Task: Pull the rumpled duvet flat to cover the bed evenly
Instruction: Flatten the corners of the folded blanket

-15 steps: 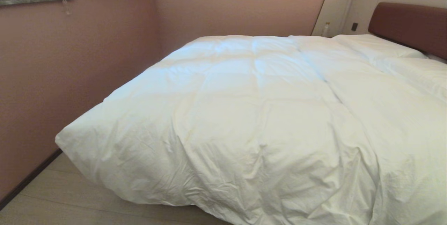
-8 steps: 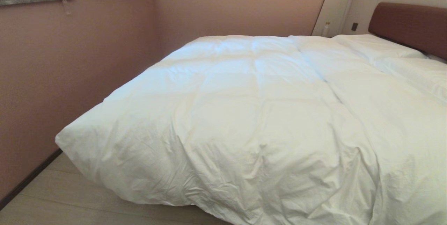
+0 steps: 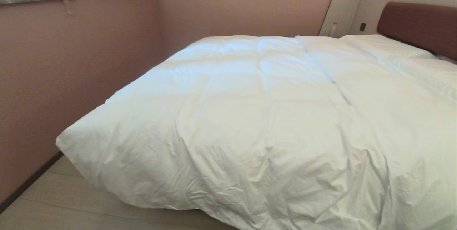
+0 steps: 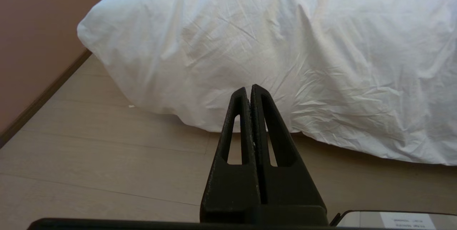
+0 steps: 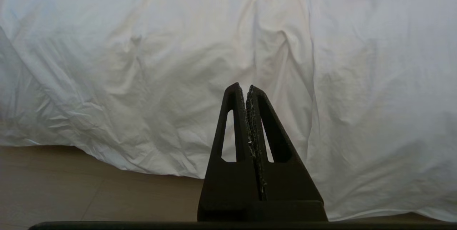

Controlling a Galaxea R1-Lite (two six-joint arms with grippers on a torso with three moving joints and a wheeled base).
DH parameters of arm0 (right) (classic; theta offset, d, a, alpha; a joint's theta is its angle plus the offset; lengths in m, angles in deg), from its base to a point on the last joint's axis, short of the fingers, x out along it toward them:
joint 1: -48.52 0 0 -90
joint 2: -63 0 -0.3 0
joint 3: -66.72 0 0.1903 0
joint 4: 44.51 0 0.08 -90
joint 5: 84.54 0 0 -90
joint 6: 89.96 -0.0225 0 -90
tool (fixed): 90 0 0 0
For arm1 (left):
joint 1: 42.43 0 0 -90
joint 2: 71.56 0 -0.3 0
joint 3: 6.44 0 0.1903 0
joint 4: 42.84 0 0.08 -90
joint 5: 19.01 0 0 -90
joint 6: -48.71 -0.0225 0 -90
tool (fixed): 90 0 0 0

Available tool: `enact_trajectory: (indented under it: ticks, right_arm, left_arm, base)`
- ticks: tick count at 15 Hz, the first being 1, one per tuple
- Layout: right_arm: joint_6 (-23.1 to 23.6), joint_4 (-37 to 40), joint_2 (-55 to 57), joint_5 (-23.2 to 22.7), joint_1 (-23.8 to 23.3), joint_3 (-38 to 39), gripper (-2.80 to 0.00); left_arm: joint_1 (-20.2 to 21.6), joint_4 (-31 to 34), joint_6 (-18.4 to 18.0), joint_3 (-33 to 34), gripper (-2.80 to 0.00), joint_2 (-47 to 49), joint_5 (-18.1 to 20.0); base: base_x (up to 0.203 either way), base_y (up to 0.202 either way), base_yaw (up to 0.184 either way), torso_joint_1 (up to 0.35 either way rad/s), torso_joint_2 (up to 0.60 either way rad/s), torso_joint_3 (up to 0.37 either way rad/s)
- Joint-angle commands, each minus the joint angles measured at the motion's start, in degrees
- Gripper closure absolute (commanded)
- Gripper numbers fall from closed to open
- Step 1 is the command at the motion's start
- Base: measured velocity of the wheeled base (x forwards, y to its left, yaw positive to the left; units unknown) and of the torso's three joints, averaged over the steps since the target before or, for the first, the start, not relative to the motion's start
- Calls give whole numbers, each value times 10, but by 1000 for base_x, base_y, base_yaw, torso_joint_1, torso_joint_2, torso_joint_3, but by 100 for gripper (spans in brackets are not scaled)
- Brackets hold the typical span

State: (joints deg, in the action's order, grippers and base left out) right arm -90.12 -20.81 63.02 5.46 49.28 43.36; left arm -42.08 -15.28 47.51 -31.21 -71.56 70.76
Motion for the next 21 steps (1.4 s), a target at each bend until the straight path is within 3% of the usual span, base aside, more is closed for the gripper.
enact_trajectory:
  ticks: [1, 7, 21]
  right_arm:
    - [0, 0, 0, 0, 0, 0, 0]
    - [0, 0, 0, 0, 0, 0, 0]
    - [0, 0, 0, 0, 0, 0, 0]
  left_arm:
    - [1, 0, 0, 0, 0, 0, 0]
    - [1, 0, -1, 0, 0, 0, 1]
    - [1, 0, 0, 1, 0, 0, 0]
  base:
    - [0, 0, 0, -115, 304, 175]
    - [0, 0, 0, -132, 357, 224]
    - [0, 0, 0, -5, 15, 10]
